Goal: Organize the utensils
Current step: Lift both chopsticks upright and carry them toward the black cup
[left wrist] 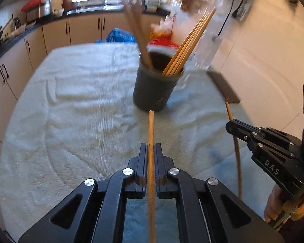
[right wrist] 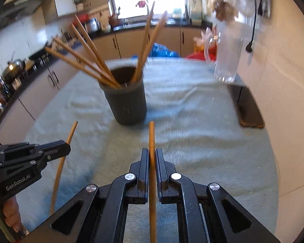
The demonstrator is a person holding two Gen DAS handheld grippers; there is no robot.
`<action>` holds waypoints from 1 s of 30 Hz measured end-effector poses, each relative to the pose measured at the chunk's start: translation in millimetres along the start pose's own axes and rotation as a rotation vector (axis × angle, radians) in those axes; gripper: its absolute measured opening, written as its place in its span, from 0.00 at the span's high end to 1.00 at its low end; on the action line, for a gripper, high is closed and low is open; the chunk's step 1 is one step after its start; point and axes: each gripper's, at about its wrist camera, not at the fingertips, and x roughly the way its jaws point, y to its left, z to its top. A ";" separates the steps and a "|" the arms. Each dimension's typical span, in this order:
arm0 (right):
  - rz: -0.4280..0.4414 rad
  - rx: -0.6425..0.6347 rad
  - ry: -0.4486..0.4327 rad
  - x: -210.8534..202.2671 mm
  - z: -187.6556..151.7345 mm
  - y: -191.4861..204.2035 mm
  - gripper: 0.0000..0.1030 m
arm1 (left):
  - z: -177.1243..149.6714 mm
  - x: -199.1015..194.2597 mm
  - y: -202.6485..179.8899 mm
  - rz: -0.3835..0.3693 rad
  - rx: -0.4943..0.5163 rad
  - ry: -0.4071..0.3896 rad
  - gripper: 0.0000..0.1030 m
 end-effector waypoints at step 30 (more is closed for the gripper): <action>0.003 -0.064 -0.202 -119.2 -28.9 25.3 0.93 | -33.1 -106.7 -38.7 0.142 0.129 -0.237 0.94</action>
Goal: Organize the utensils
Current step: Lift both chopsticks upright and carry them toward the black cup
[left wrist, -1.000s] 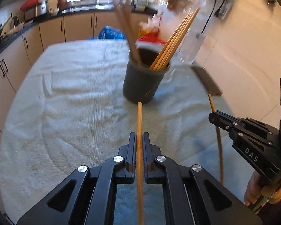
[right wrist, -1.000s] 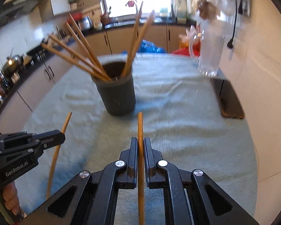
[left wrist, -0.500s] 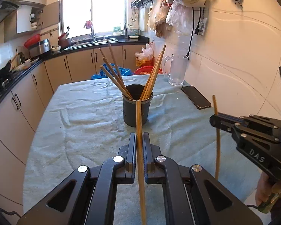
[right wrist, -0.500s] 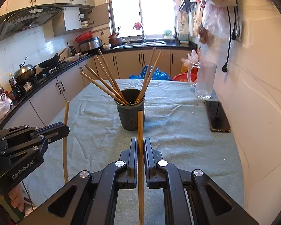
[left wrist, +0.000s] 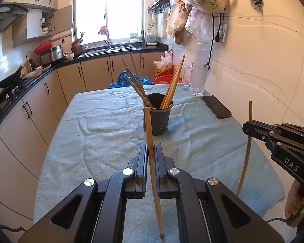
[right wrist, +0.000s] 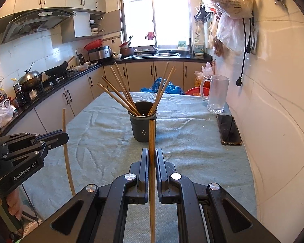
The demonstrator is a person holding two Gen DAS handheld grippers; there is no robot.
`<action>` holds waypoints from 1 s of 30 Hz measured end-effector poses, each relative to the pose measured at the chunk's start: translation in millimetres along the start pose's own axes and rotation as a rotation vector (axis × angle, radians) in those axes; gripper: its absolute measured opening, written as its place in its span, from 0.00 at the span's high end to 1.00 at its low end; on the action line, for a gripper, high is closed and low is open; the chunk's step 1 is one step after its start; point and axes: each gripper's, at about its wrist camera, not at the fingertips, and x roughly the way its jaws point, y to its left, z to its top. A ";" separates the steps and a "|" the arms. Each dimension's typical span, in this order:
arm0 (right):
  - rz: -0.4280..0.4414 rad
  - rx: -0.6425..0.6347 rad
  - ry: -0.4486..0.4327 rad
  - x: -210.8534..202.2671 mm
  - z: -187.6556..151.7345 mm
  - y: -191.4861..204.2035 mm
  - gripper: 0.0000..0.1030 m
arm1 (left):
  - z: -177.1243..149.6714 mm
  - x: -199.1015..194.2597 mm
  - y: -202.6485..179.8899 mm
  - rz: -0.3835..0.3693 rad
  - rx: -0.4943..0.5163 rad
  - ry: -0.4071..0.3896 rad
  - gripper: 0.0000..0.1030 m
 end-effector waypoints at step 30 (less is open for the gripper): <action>0.012 0.012 -0.057 -15.6 14.2 -7.9 0.93 | 17.6 -13.7 -19.0 -0.017 0.044 -0.022 0.94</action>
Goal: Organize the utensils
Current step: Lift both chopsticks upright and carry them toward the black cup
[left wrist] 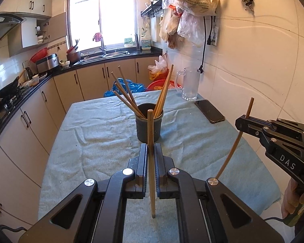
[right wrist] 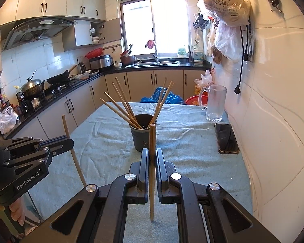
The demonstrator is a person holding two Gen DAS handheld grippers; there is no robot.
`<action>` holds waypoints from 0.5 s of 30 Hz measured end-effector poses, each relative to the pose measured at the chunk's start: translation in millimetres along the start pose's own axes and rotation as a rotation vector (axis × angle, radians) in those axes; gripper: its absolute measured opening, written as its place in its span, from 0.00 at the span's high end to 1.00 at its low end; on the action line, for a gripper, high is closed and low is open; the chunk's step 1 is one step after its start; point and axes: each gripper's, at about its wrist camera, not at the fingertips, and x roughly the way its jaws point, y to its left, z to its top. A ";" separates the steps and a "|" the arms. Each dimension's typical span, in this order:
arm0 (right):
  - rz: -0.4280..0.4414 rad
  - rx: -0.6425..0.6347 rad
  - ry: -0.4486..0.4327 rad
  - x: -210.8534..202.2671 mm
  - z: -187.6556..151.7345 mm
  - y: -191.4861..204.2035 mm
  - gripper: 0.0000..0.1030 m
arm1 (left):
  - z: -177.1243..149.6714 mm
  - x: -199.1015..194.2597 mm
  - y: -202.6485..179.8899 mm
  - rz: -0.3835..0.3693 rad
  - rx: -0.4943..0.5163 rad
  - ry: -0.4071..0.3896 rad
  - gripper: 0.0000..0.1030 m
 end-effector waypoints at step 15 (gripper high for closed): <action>-0.003 0.021 -0.017 0.2 13.4 -8.9 0.93 | 24.0 9.1 -6.4 -0.008 0.030 0.000 0.94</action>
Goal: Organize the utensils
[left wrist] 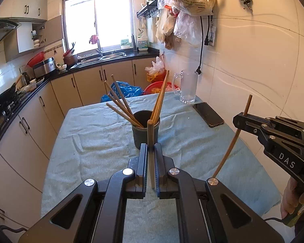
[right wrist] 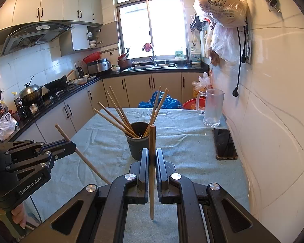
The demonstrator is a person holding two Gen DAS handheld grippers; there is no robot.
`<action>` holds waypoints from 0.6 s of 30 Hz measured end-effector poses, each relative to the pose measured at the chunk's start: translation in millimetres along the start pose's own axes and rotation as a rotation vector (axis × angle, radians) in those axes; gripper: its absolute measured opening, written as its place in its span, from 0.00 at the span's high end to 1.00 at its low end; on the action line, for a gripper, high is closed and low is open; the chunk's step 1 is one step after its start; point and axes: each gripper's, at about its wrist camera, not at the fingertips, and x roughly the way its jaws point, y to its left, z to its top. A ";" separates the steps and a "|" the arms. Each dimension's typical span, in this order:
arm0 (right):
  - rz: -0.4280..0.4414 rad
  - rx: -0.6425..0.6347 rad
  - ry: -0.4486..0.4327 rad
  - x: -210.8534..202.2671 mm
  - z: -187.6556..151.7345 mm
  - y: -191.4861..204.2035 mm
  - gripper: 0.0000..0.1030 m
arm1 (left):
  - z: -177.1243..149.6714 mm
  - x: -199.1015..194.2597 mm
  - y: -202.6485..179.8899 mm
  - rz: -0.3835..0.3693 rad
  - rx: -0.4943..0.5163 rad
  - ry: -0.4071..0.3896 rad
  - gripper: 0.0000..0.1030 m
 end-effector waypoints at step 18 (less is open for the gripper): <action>0.007 0.015 0.011 19.2 27.7 -4.5 0.93 | 26.0 6.1 0.2 -0.018 0.063 -0.007 0.94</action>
